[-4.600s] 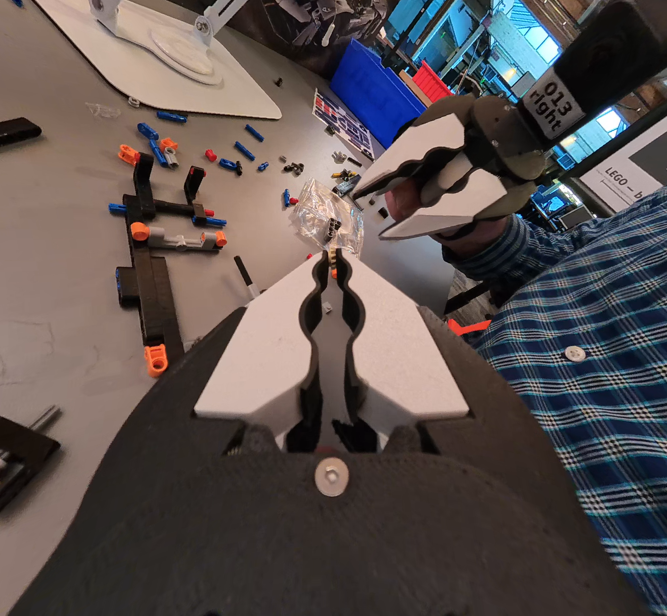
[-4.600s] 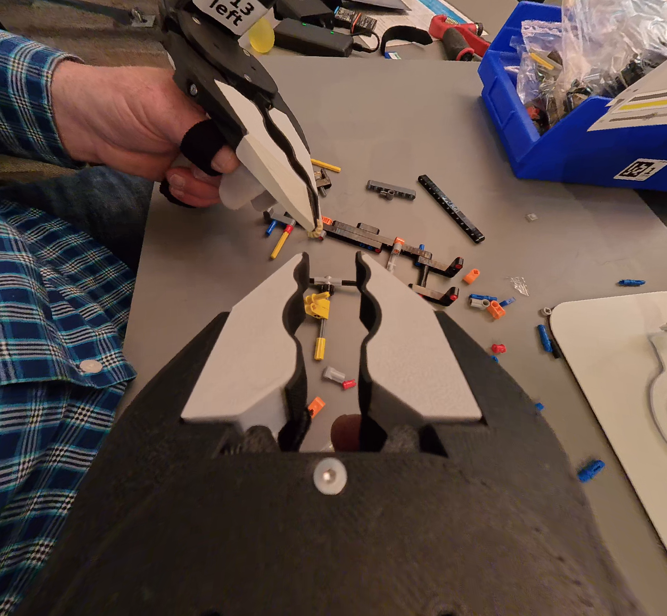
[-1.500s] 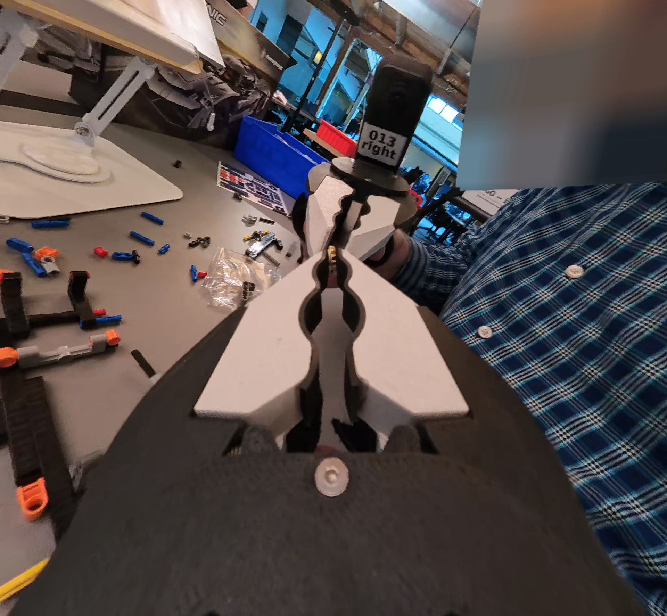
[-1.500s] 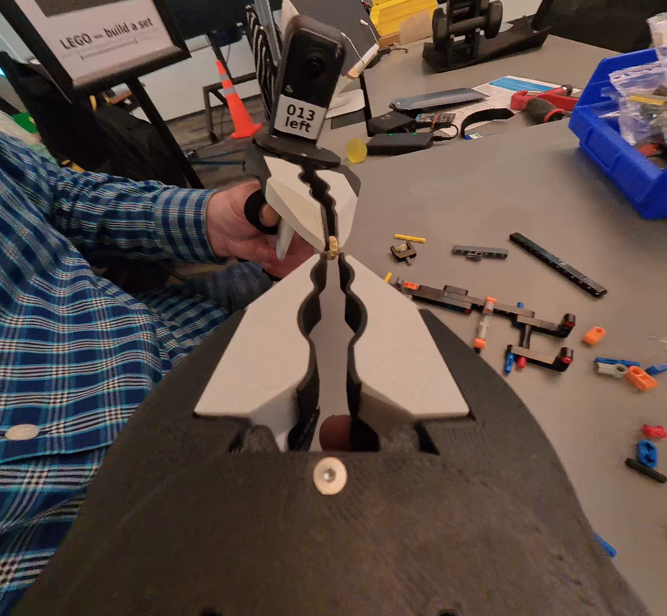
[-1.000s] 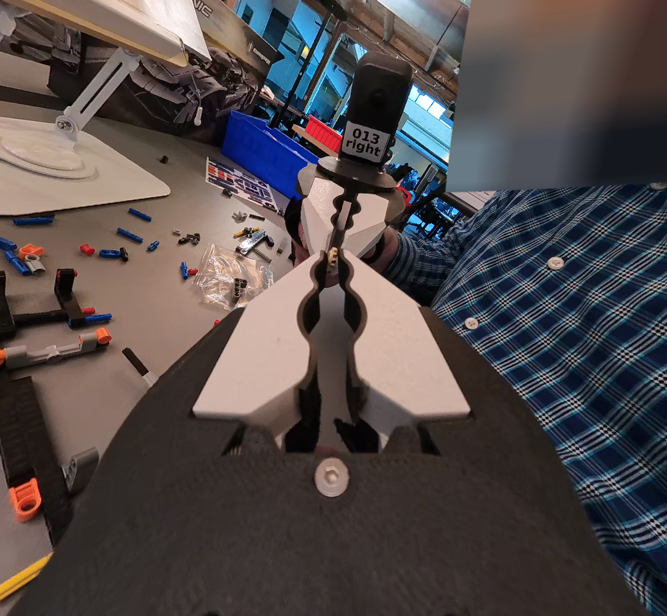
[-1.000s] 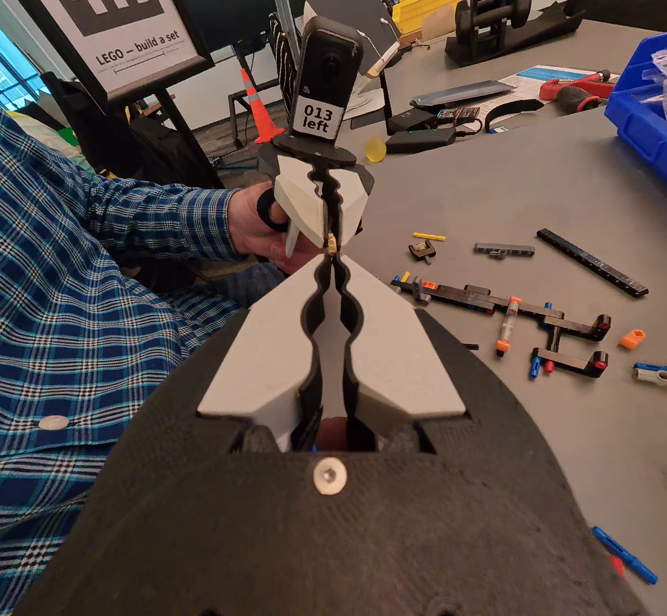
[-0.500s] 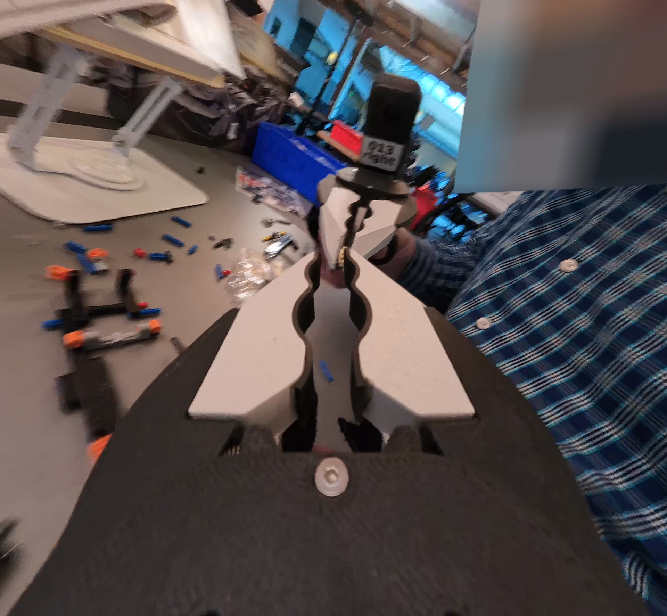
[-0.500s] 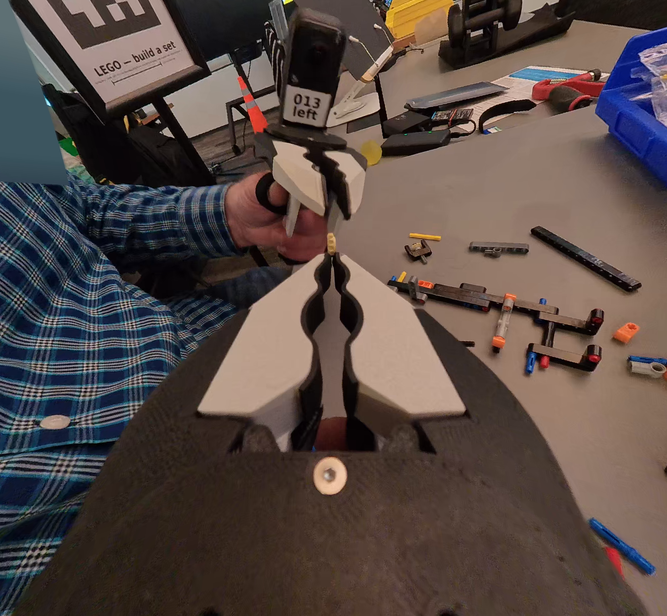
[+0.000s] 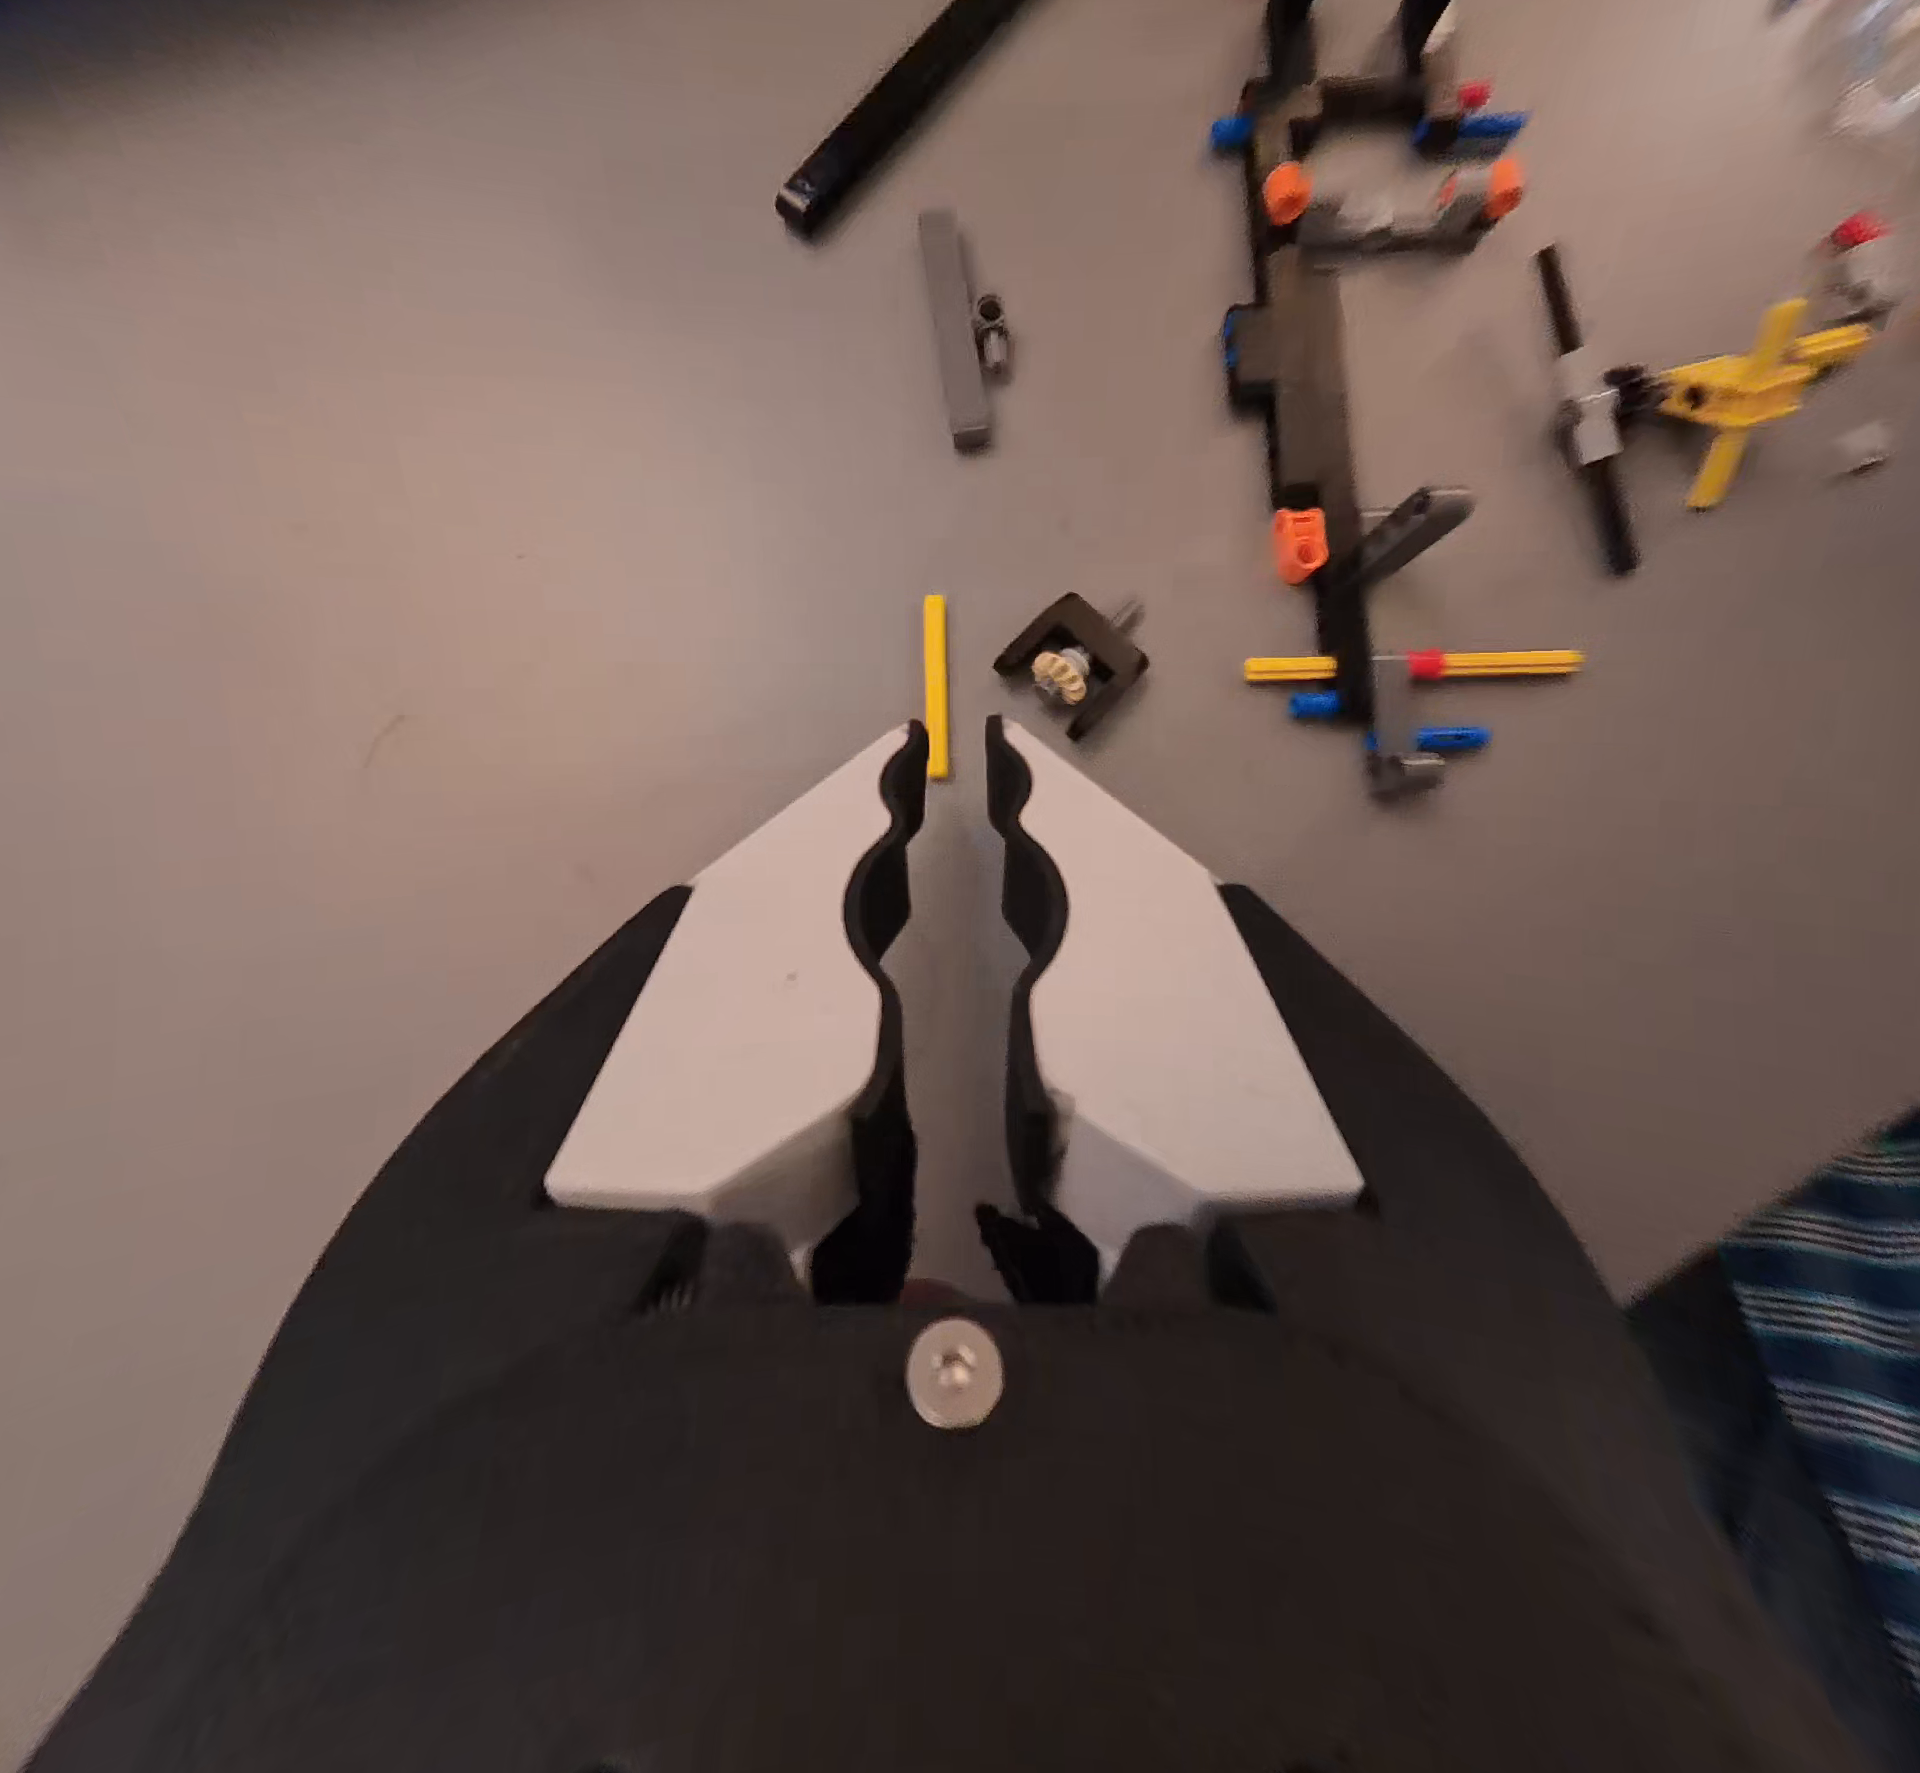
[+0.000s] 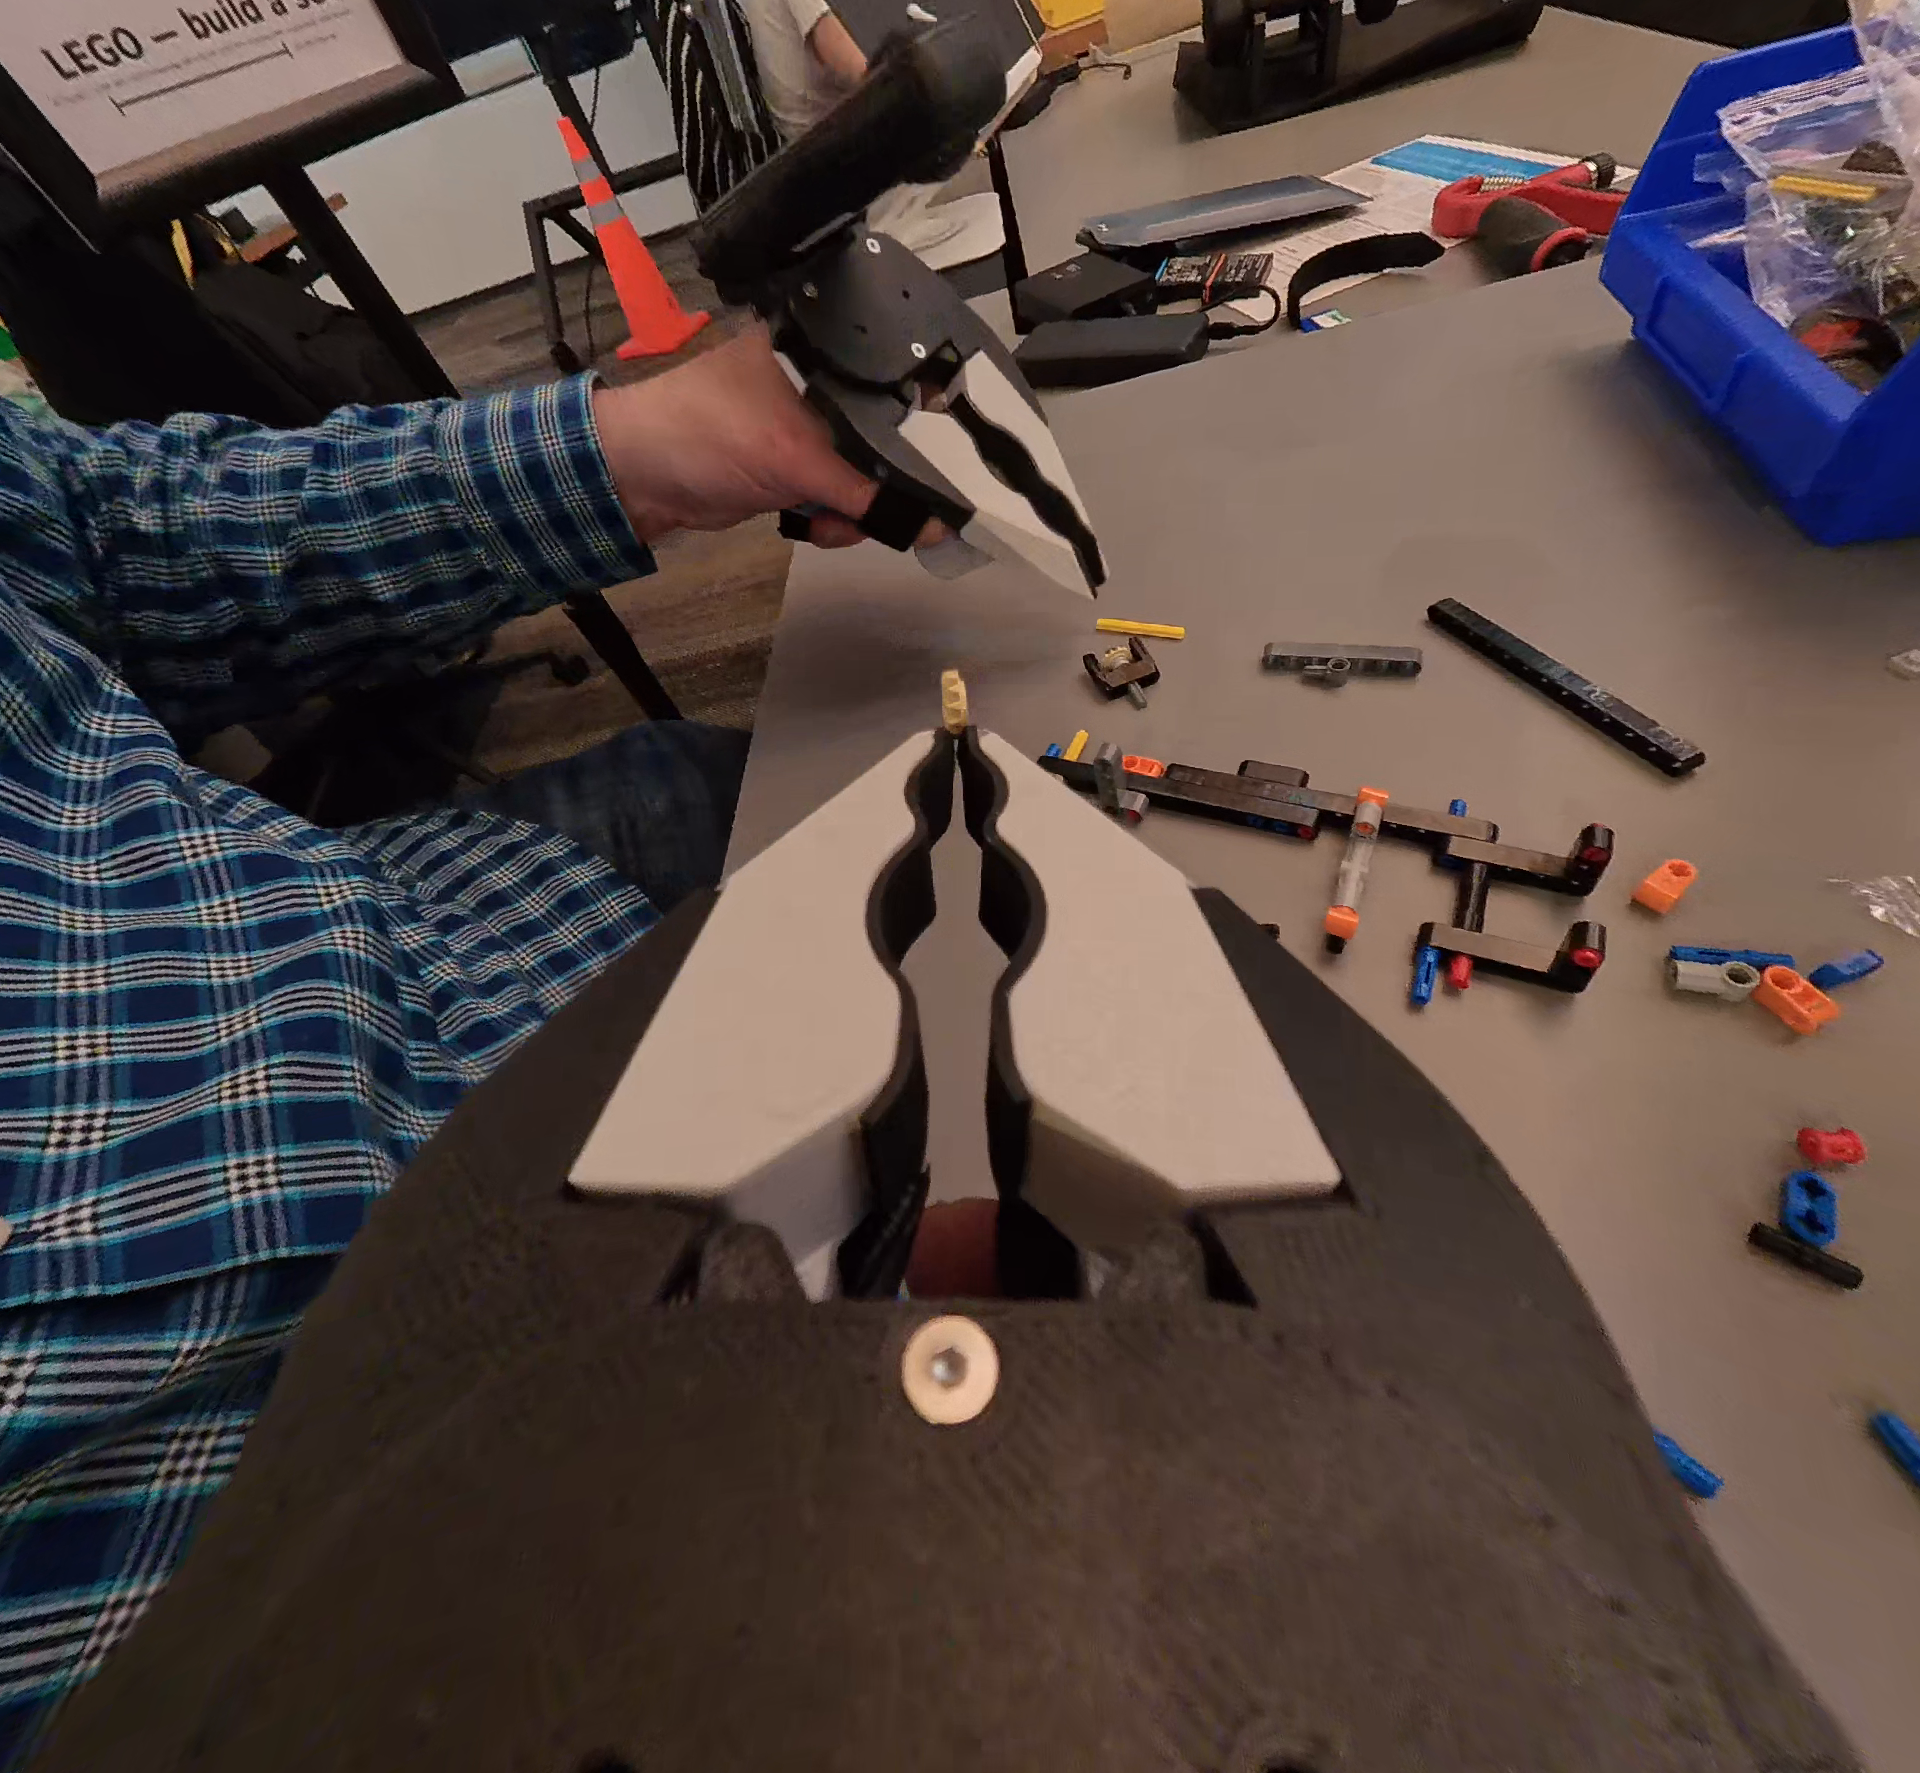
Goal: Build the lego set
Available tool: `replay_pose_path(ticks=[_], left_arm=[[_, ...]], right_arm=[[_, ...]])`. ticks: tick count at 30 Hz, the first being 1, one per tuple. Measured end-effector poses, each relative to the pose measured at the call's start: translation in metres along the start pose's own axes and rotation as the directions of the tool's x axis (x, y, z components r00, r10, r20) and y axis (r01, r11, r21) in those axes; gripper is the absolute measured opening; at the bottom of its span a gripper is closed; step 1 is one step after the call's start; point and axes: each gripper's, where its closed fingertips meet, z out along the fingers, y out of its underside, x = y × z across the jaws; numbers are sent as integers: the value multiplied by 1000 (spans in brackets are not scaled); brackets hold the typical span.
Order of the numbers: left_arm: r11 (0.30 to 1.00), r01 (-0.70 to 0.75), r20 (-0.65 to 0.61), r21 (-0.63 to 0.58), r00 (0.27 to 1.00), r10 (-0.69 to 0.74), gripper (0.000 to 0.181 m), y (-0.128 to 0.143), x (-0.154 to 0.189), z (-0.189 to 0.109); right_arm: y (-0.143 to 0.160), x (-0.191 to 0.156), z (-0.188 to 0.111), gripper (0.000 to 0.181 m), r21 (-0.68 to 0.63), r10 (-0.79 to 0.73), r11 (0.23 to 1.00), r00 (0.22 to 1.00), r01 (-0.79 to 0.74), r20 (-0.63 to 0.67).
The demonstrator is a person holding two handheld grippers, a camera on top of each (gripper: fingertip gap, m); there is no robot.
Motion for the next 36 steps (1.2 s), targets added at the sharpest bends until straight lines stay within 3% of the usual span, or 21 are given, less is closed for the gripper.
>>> replay_pose_path(ticks=[5,12,16,23,30,36], left_arm=[[997,-27,26,-71,999,29,8,12,-4,15],[999,2,17,-37,1000,-1,17,6,-8,18],[999,7,6,-45,1000,-6,3,5,-8,21],[999,36,12,-20,999,-36,1,6,-13,19],[991,87,-11,98,996,-86,1,-16,-8,-4],[969,107,-125,222,989,-81,1,-56,32,-22]], right_arm=[[2,1,1,0,-8,-7,1000,1000,7,-8],[3,3,0,0,-12,-13,1000,1000,13,-14],[3,4,0,0,-13,-13,1000,1000,13,-19],[5,8,-1,0,-25,-29,999,999,28,-42],[6,13,-1,0,-43,-58,998,995,55,-77],[6,19,-4,0,-66,-105,993,987,98,-125]])
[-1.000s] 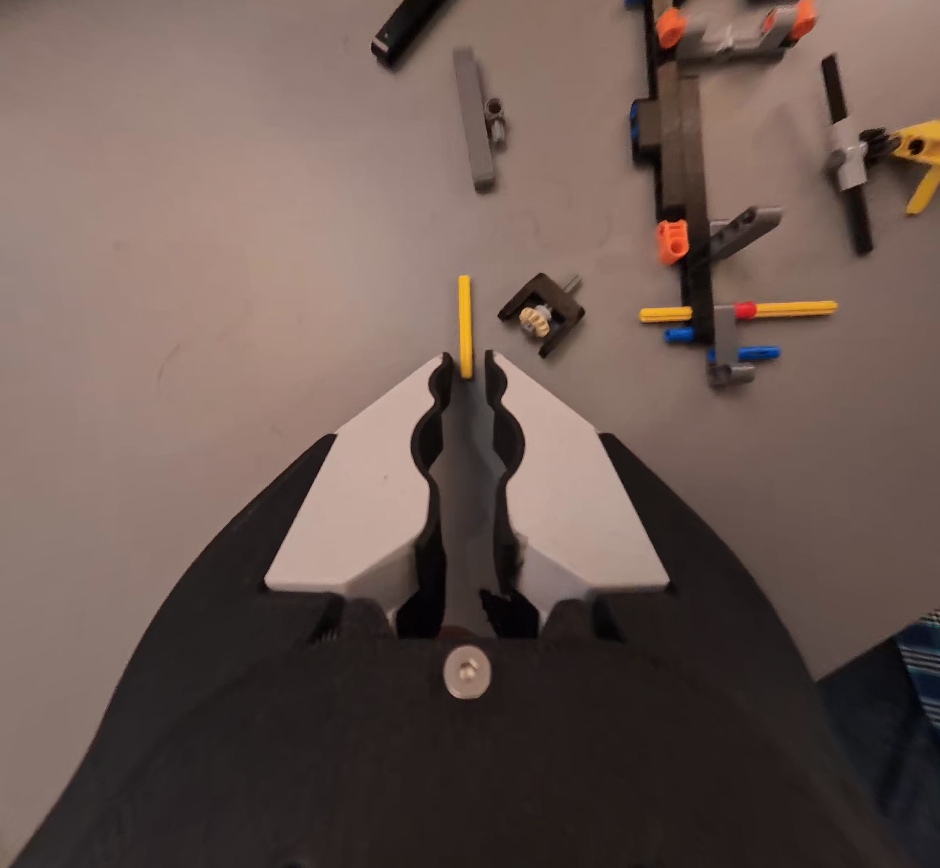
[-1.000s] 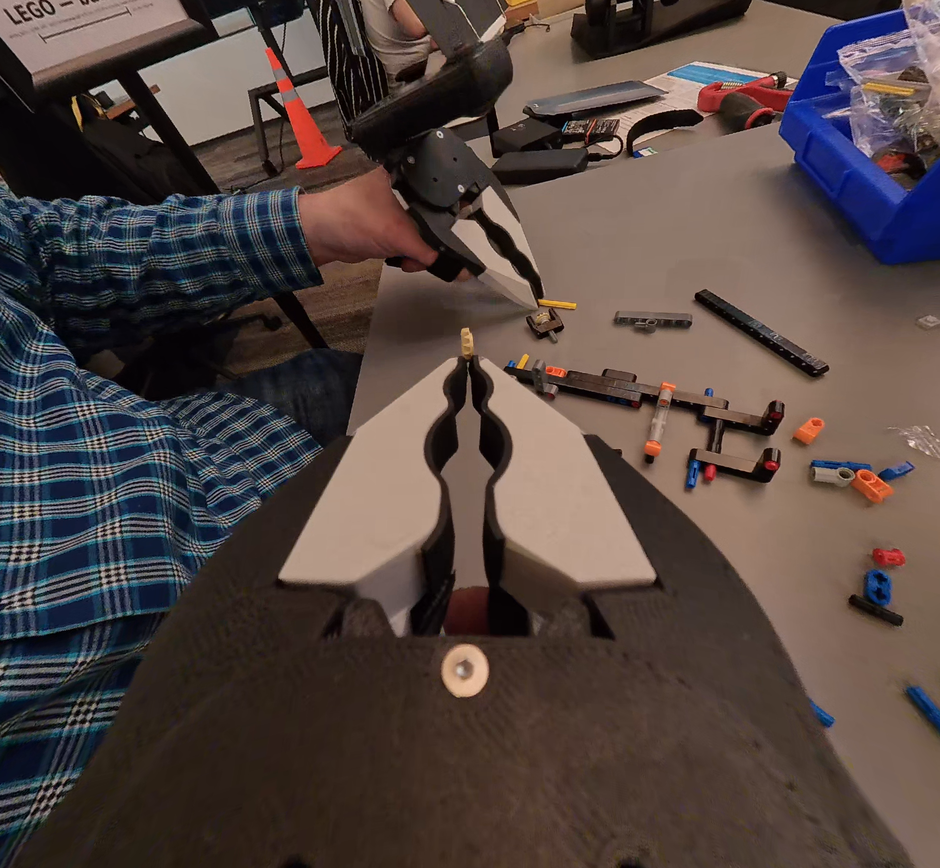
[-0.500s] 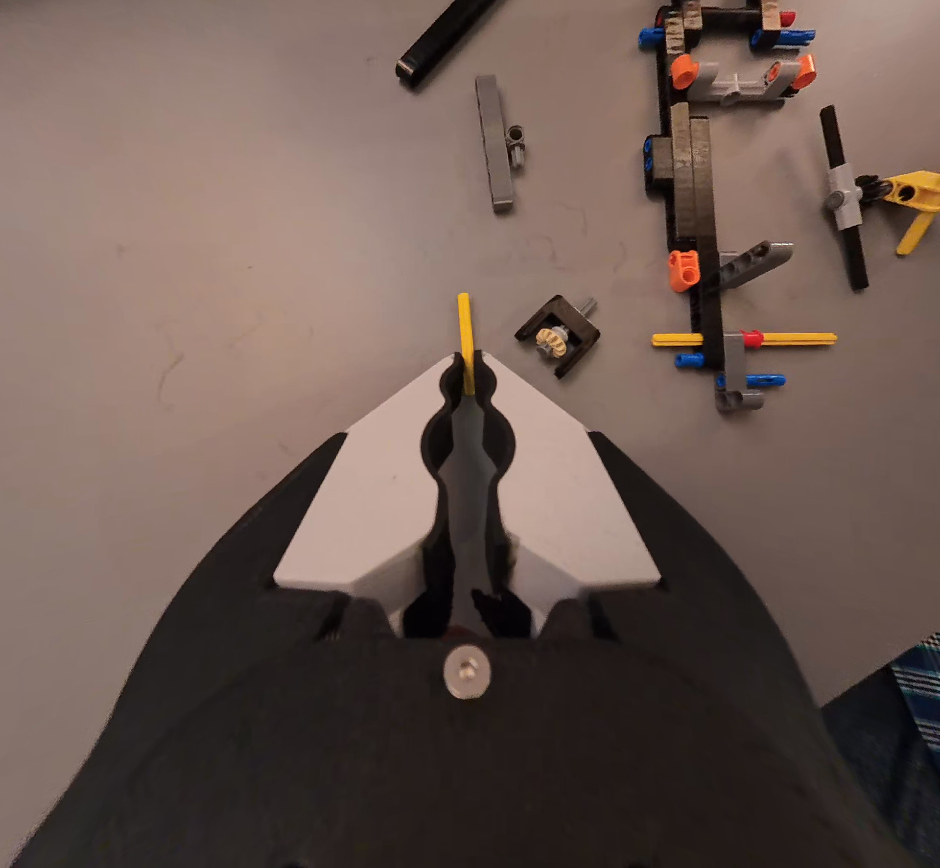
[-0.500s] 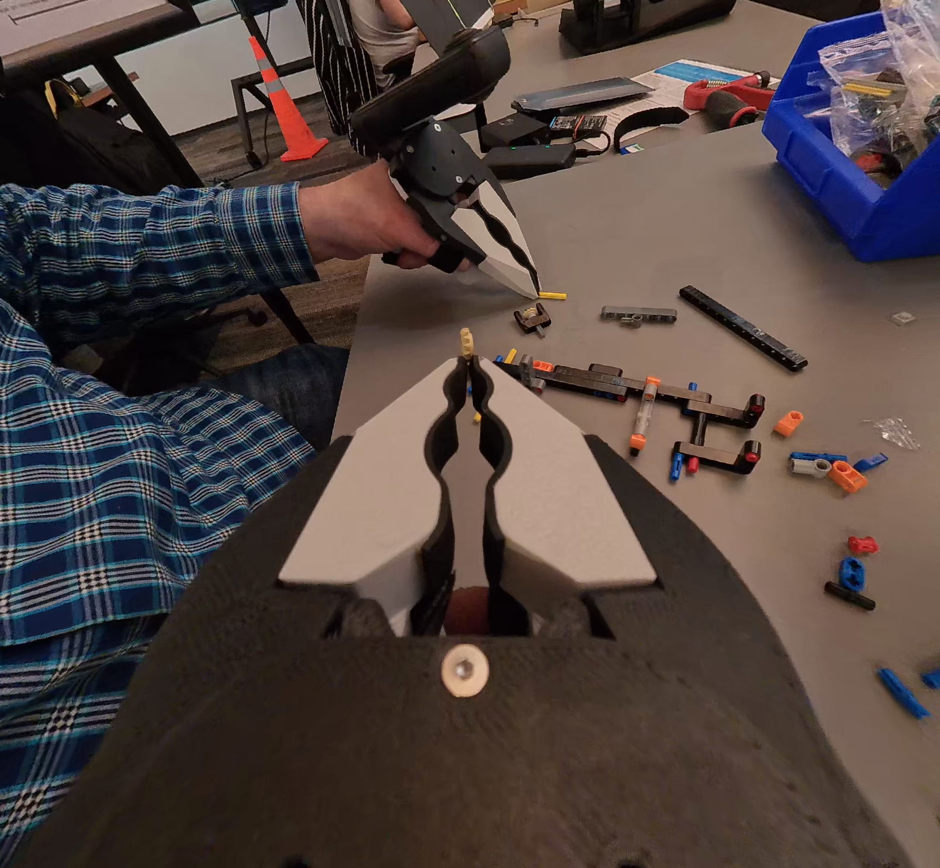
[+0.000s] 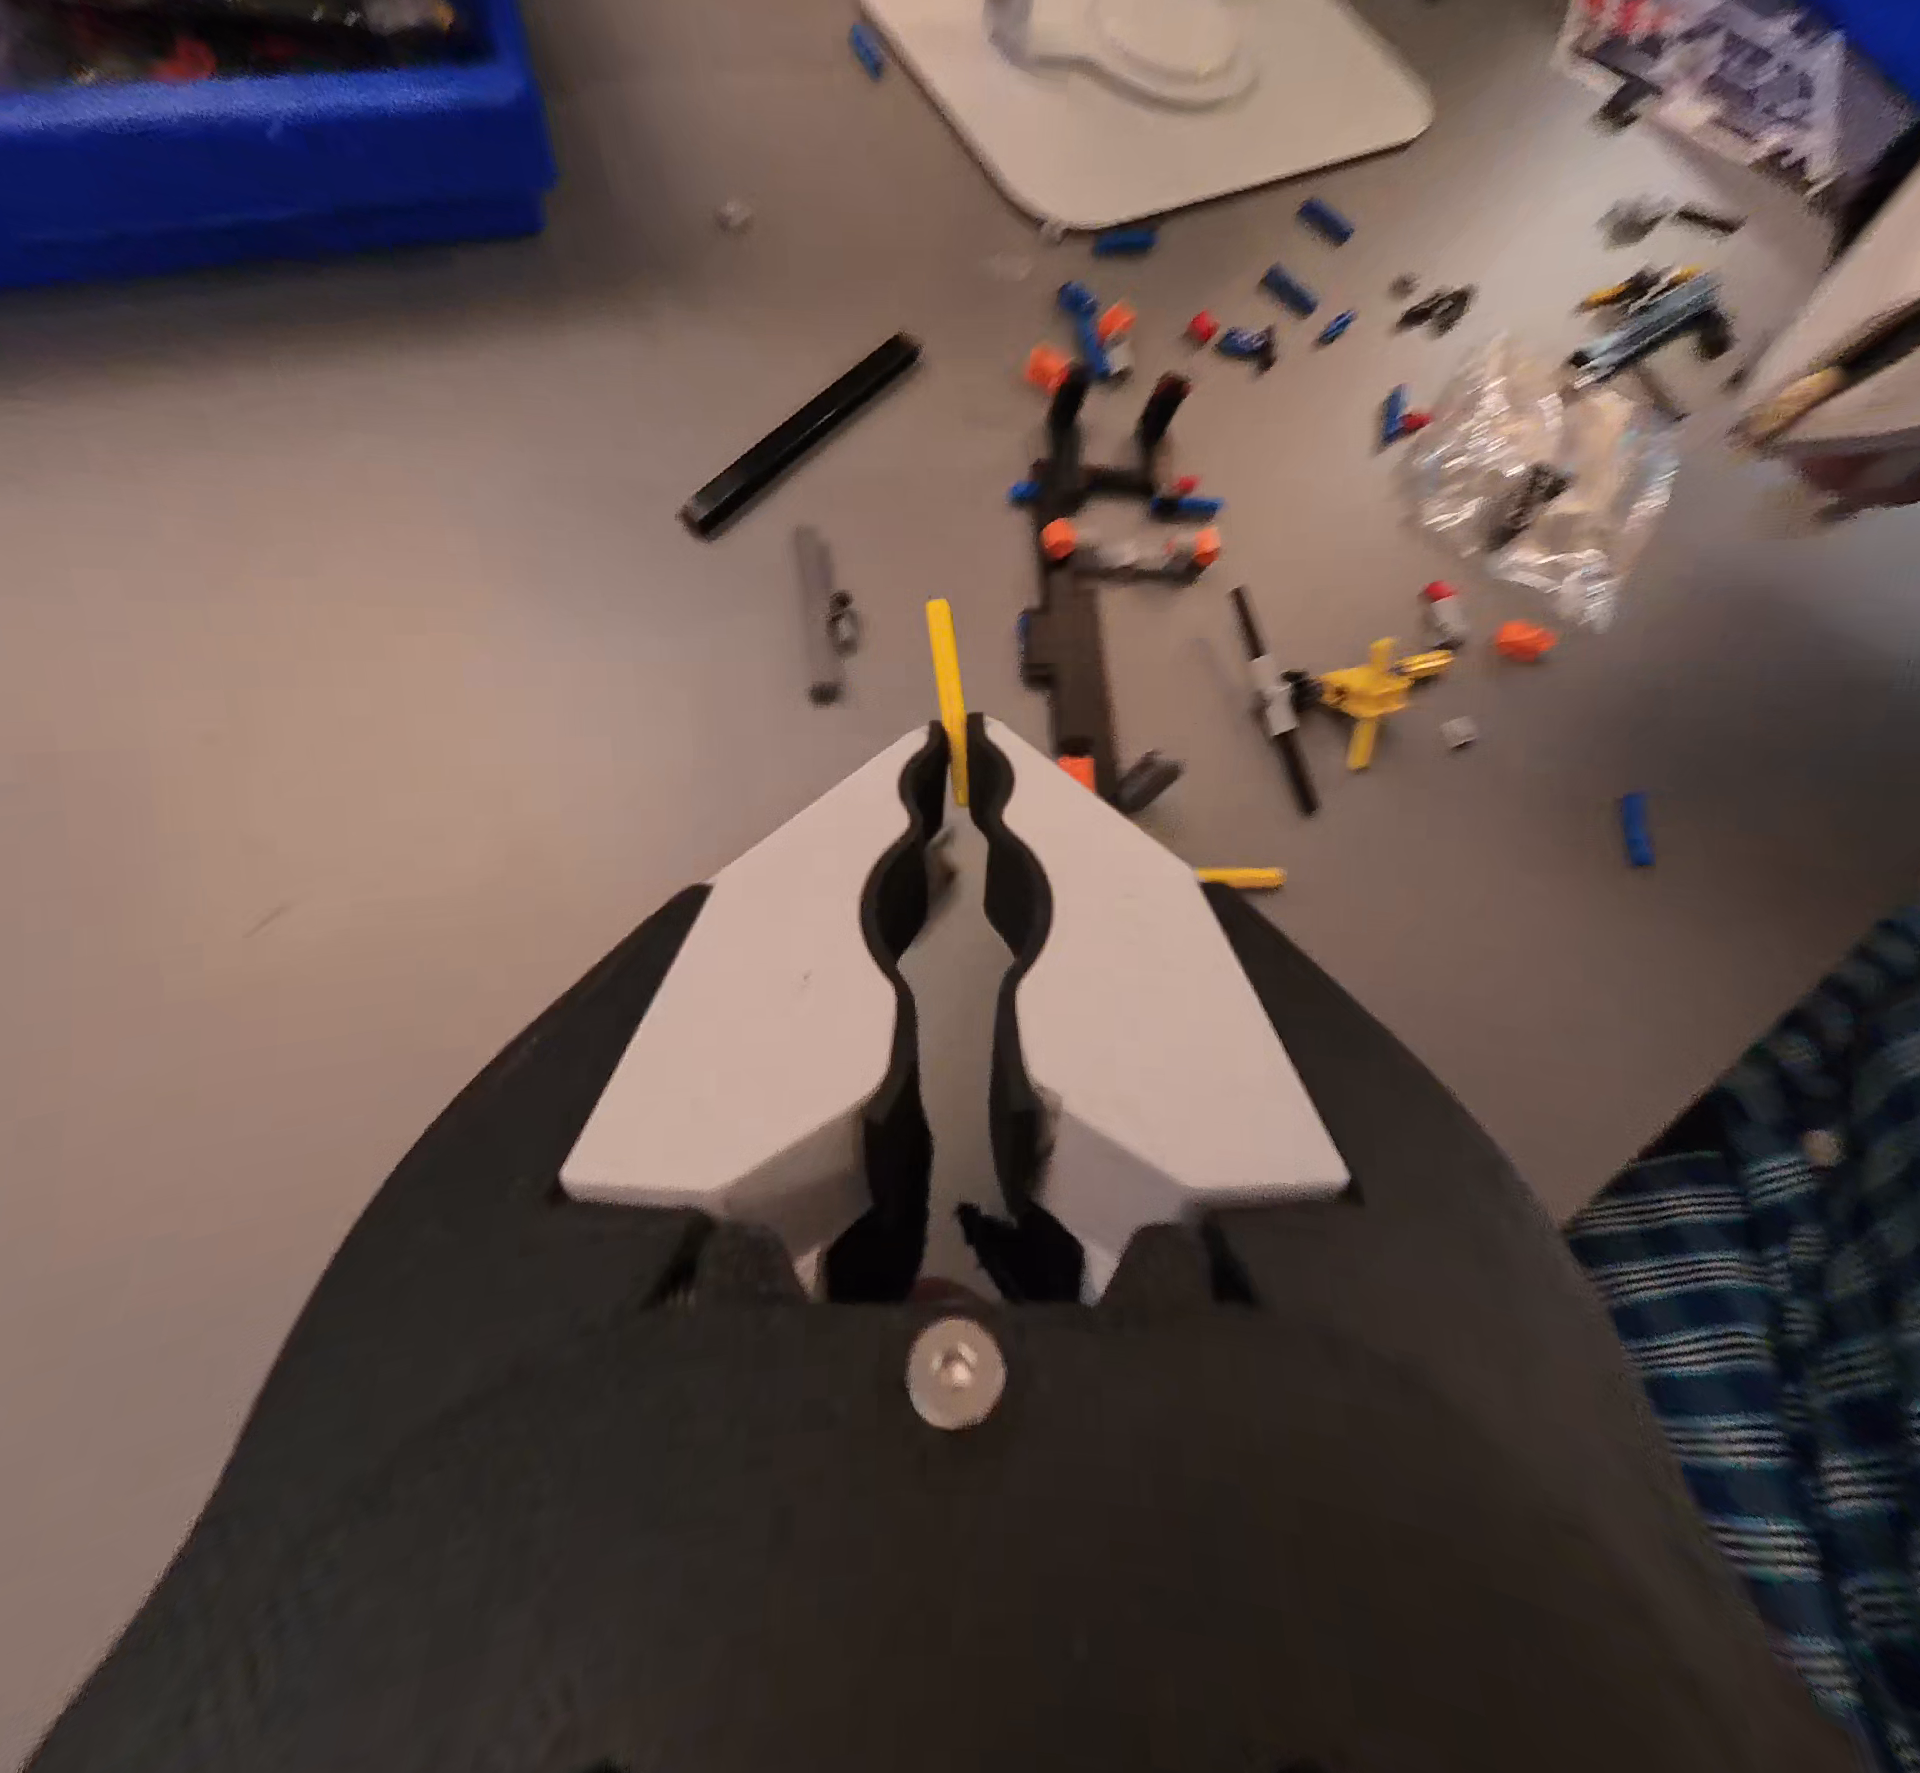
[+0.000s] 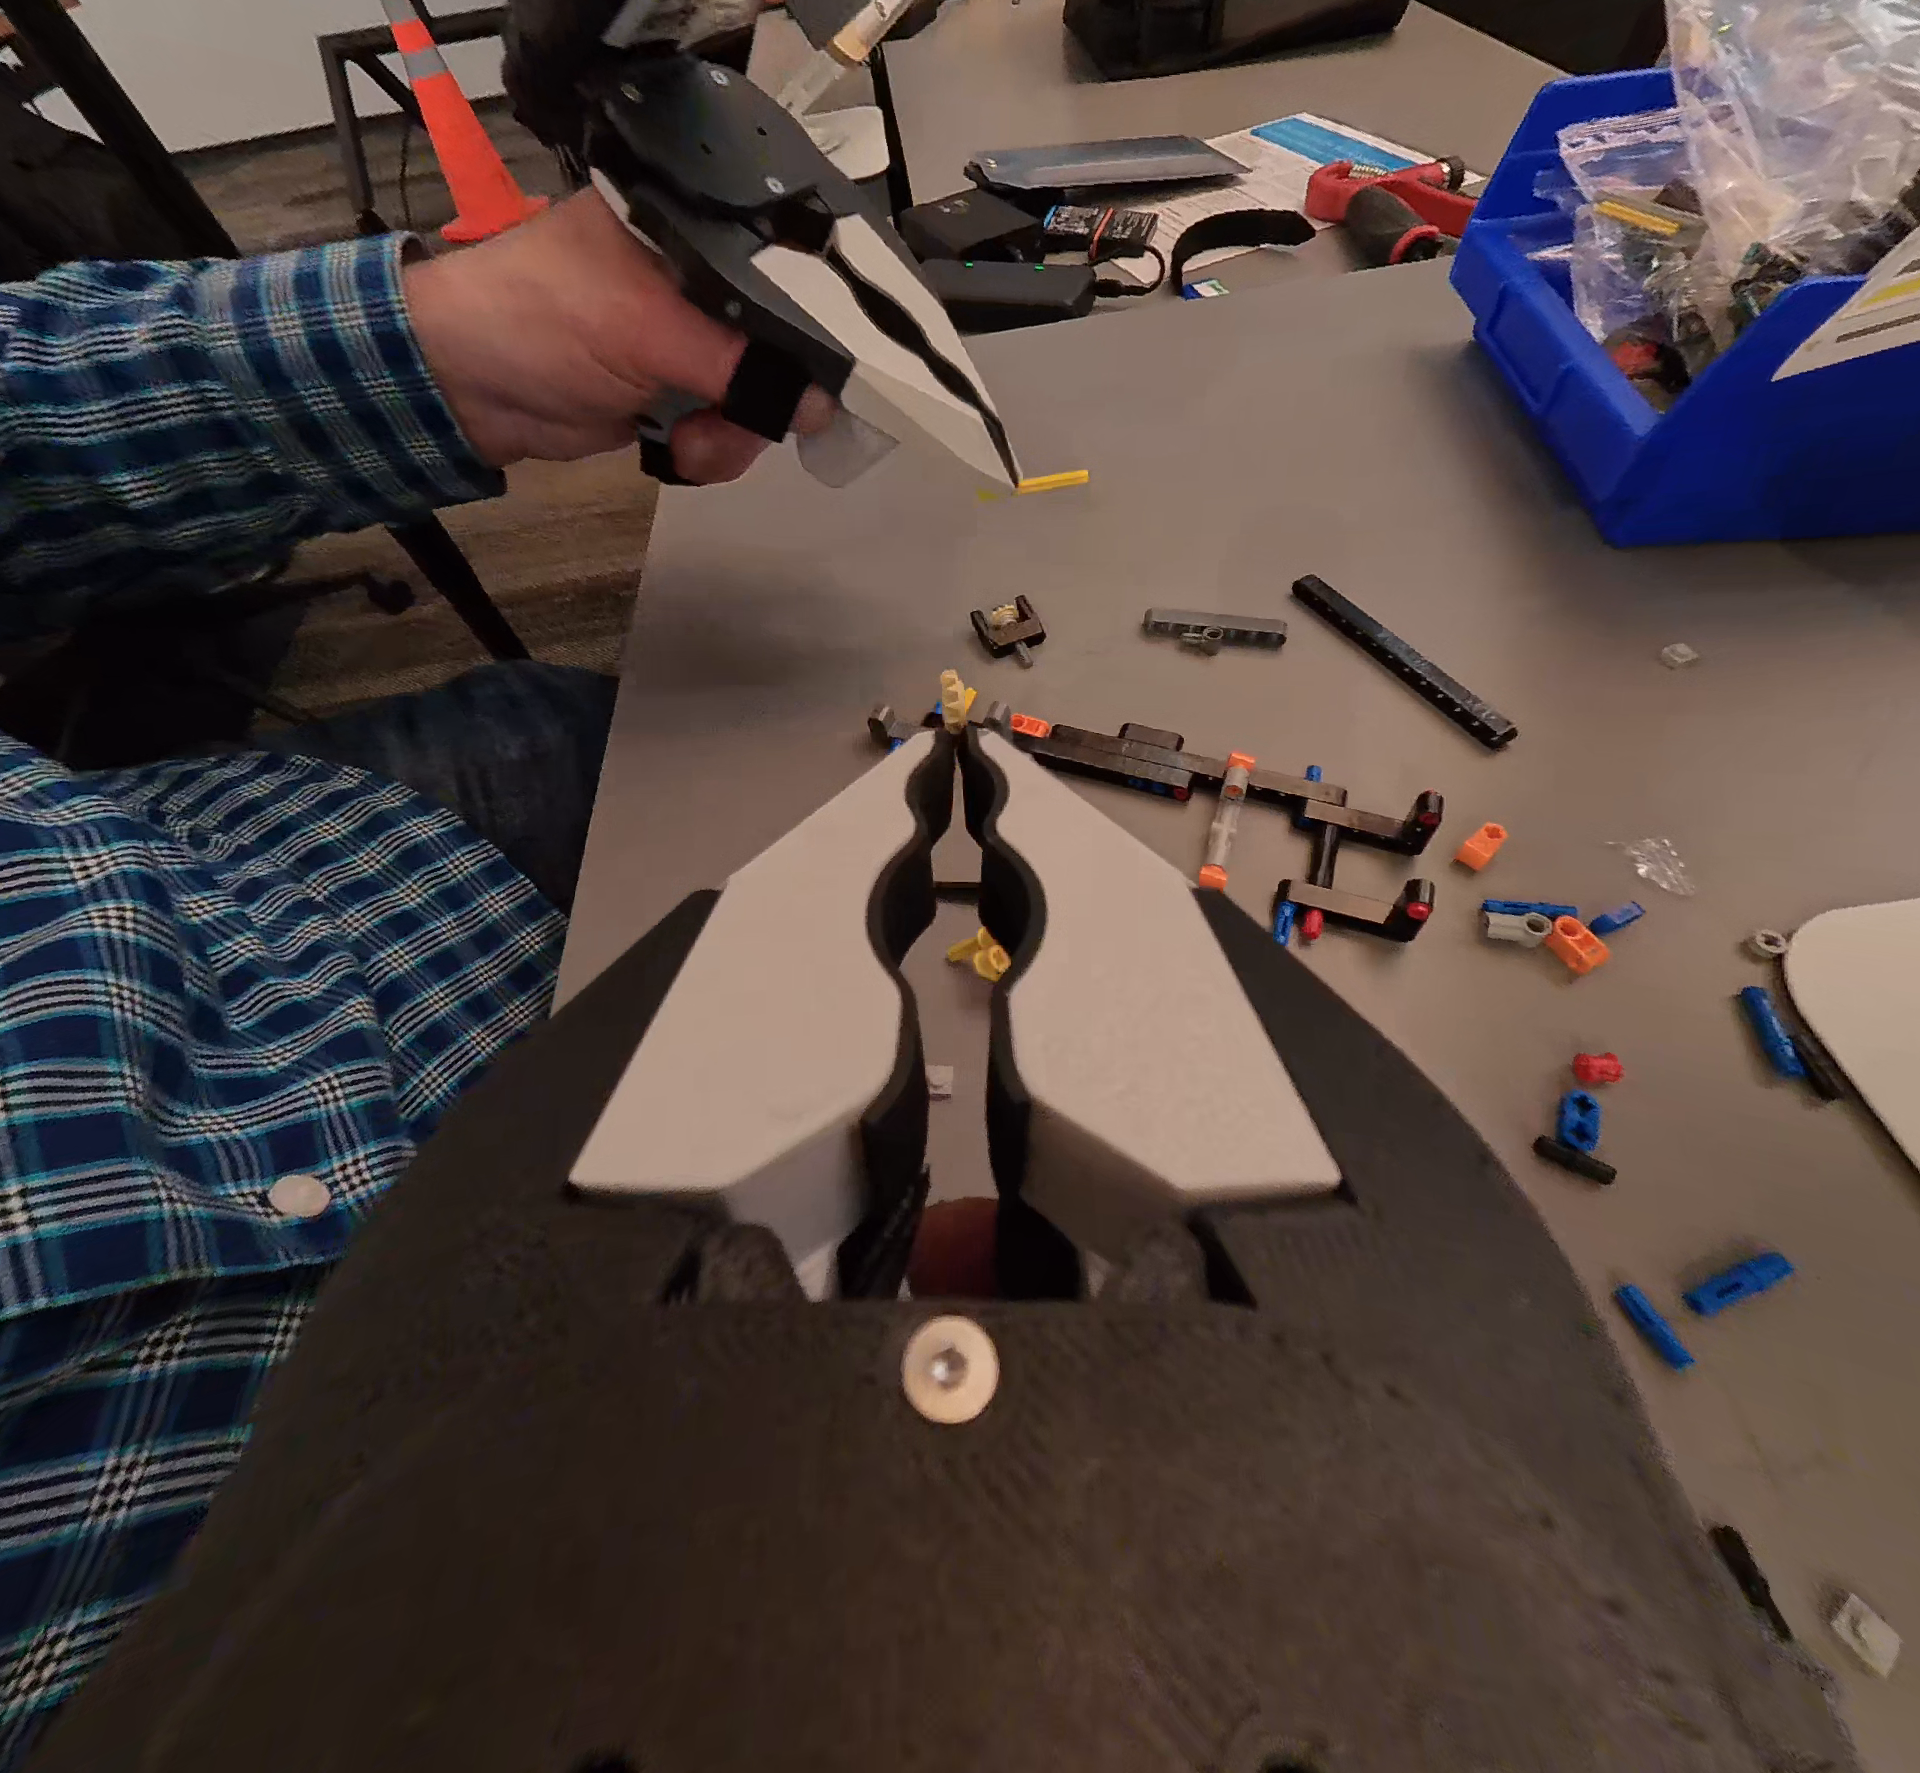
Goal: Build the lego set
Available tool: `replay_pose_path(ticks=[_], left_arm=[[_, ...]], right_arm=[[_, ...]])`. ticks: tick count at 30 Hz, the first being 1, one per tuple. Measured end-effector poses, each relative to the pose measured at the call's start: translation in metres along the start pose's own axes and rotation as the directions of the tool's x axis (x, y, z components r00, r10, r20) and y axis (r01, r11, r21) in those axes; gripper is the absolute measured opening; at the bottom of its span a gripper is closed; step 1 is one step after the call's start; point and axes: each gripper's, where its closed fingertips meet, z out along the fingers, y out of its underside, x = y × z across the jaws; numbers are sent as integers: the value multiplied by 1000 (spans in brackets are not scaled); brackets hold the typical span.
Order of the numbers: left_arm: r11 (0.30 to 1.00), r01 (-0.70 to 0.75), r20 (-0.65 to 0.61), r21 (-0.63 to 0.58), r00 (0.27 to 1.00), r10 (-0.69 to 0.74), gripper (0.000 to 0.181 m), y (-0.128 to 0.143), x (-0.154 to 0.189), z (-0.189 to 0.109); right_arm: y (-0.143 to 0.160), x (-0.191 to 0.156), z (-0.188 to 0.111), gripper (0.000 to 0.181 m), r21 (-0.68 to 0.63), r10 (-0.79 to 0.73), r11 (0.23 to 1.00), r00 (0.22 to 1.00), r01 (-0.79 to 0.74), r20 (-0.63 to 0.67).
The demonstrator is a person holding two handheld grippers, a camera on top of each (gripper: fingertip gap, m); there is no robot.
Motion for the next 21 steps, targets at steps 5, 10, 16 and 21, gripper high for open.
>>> replay_pose_path(ticks=[5,10,16,21], left_arm=[[995,44,-131,89,991,-32,1,-26,46,6],[985,112,-248,128,966,-78,1,-37,84,17],[977,164,-334,135,936,-111,1,-45,111,28],[974,185,-374,128,919,-126,1,-48,124,32]], right_arm=[[0,8,-4,0,-8,-24,1000,999,24,-45],[2,17,-8,0,-15,-31,999,996,30,-80],[4,25,-12,0,-23,-41,999,993,39,-110],[6,32,-14,0,-24,-37,999,991,34,-129]])
